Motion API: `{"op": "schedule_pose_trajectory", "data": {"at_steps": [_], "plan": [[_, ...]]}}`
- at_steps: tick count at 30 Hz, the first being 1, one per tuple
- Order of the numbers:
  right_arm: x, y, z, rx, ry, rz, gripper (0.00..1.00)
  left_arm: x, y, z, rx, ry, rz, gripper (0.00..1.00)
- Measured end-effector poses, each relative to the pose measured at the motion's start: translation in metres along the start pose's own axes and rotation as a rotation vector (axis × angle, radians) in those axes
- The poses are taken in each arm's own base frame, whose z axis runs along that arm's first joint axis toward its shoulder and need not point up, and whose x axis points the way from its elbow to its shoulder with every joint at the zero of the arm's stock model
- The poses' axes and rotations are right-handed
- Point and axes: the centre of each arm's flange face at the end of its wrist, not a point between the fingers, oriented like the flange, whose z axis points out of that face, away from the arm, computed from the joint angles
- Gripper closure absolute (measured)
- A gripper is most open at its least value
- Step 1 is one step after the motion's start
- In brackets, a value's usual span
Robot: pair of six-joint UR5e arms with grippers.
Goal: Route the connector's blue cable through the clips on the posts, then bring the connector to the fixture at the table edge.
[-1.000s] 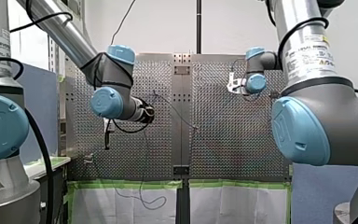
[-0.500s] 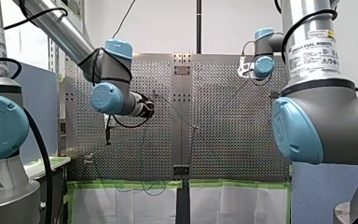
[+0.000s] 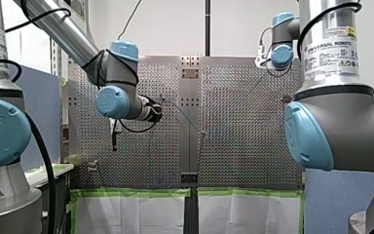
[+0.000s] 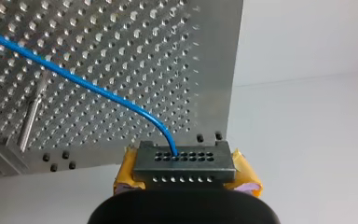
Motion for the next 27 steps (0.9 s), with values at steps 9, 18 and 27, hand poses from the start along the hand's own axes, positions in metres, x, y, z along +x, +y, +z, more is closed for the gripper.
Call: {"op": "schedule_pose_trajectory", "data": {"at_steps": [9,18,27], "plan": [[-0.049,0.014,0.004,-0.023,-0.049,-0.019,0.98,0.002,-0.002,0.000,0.000,0.004,0.024,0.01],[-0.086,0.019,0.001,-0.018,-0.058,-0.038,0.98,0.020,-0.008,0.007,0.014,0.014,0.018,0.01],[-0.122,0.024,0.014,0.019,-0.082,-0.069,0.98,-0.001,-0.007,0.004,0.013,-0.033,-0.019,0.01]]}}
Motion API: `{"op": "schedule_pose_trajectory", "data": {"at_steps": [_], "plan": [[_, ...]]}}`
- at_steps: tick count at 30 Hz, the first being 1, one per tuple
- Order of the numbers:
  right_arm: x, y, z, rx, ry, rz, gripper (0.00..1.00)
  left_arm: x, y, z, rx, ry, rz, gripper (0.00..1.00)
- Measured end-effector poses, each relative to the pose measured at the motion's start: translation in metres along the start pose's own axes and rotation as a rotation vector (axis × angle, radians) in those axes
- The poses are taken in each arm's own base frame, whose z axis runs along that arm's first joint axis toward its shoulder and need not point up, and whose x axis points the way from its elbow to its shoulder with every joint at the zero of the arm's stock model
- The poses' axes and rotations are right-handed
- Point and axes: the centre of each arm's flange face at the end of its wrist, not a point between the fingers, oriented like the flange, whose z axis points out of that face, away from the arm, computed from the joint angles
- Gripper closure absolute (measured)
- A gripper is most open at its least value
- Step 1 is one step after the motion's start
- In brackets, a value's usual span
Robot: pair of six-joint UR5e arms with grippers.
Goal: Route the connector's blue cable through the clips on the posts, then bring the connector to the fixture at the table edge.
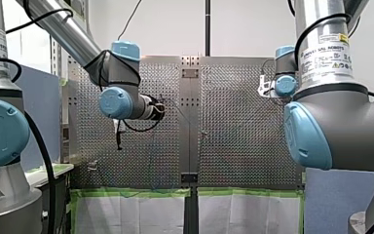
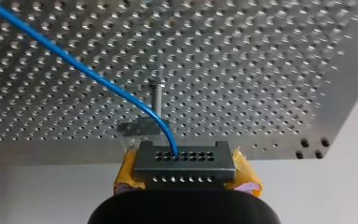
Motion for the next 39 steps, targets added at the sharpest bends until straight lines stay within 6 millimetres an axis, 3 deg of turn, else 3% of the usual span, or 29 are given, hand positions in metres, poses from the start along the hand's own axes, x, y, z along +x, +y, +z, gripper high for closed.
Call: {"op": "schedule_pose_trajectory", "data": {"at_steps": [13,23,29,39], "plan": [[-0.005,0.026,0.013,0.042,-0.006,-0.034,0.98,0.015,-0.001,0.003,-0.004,0.018,0.044,0.01],[0.004,0.047,0.024,0.077,-0.028,-0.092,0.98,-0.006,0.004,-0.001,-0.061,-0.031,0.061,0.01],[0.009,0.056,0.035,0.108,-0.016,-0.111,0.98,0.002,0.007,0.000,-0.092,-0.017,0.100,0.01],[-0.019,0.064,0.052,0.175,-0.065,-0.163,0.98,0.004,0.004,0.008,-0.086,-0.049,0.070,0.01]]}}
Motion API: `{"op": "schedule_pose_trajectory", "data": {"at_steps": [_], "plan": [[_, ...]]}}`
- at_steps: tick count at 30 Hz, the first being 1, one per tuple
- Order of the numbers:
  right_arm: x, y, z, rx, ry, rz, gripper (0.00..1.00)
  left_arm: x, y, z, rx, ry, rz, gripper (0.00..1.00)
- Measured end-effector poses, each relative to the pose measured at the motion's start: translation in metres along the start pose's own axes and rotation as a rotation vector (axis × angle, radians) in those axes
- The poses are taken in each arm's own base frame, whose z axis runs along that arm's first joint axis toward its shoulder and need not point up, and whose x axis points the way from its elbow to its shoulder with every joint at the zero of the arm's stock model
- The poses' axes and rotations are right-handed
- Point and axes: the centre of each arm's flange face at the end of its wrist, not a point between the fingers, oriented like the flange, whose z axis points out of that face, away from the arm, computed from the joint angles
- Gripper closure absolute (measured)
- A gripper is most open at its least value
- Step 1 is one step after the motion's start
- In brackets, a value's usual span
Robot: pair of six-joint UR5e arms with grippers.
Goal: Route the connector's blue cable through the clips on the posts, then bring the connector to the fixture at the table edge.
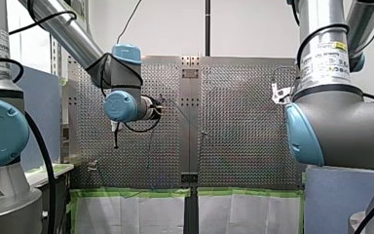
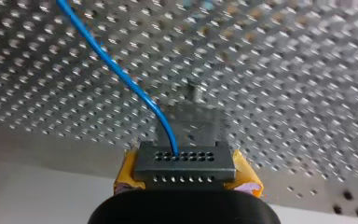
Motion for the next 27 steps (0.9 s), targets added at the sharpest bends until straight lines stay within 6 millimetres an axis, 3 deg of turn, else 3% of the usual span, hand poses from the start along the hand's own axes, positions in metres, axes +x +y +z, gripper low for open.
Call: {"op": "schedule_pose_trajectory", "data": {"at_steps": [15,27], "plan": [[-0.005,0.002,0.003,0.095,0.011,-0.022,0.98,-0.001,-0.001,0.004,0.023,-0.001,0.000,0.01],[-0.001,0.028,0.006,0.136,0.038,-0.029,0.98,0.001,0.002,0.005,0.016,0.012,0.011,0.01]]}}
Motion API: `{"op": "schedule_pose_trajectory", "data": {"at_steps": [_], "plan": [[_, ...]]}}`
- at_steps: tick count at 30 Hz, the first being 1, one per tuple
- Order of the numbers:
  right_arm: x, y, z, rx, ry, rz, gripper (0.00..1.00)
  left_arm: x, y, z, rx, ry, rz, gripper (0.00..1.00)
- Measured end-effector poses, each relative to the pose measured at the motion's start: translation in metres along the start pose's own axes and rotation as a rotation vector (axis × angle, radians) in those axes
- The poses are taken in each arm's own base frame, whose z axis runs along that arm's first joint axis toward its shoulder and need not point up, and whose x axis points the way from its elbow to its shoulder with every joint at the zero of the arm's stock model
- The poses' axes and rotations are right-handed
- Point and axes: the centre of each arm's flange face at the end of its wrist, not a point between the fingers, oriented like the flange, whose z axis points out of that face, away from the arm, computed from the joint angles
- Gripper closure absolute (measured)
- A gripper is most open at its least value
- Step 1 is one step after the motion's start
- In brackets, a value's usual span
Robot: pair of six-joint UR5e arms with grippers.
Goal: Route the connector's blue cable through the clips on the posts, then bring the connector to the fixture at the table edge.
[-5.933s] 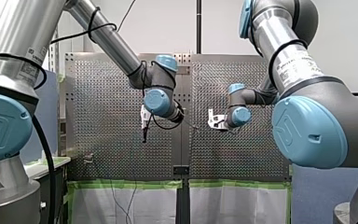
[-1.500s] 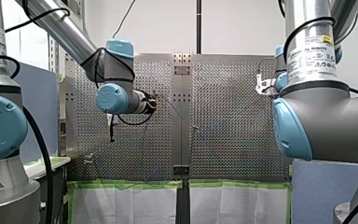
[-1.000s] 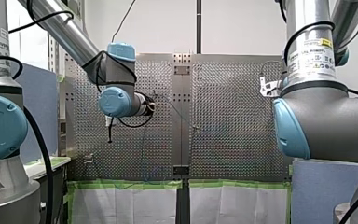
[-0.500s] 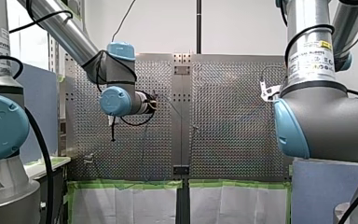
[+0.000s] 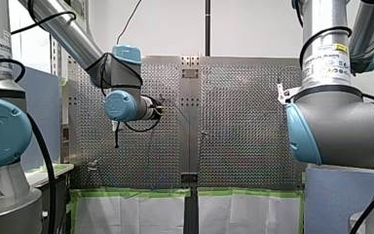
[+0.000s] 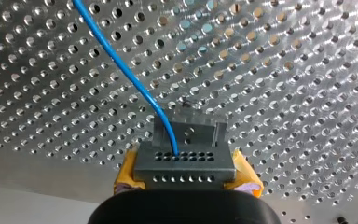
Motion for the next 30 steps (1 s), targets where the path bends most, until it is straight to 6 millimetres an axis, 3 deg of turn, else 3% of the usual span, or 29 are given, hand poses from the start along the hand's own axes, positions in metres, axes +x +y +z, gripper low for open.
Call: {"op": "schedule_pose_trajectory", "data": {"at_steps": [30], "plan": [[-0.025,0.006,0.019,0.040,0.040,0.026,0.98,0.000,0.003,0.004,-0.014,0.001,0.003,0.01]]}}
